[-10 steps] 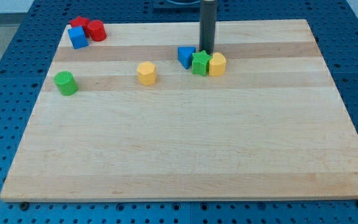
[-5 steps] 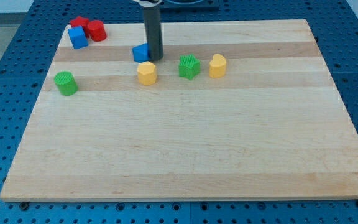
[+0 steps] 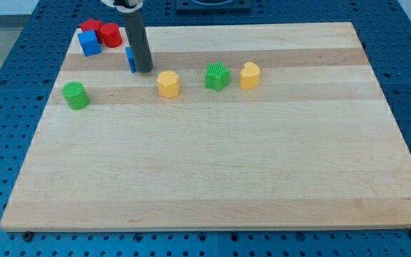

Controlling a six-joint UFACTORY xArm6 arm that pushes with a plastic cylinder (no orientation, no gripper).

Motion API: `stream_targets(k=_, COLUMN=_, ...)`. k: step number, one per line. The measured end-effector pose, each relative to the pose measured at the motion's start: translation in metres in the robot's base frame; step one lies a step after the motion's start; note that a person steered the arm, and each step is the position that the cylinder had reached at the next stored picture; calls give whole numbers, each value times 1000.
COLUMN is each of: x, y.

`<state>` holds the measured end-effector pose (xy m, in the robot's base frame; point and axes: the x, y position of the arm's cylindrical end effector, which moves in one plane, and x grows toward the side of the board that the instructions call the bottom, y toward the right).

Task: Push the blue triangle into the group of blocks

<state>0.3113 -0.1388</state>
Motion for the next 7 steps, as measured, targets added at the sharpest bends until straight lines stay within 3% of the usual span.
stream_targets(k=5, x=-57, y=-57)
stream_targets(k=7, x=-25, y=-60)
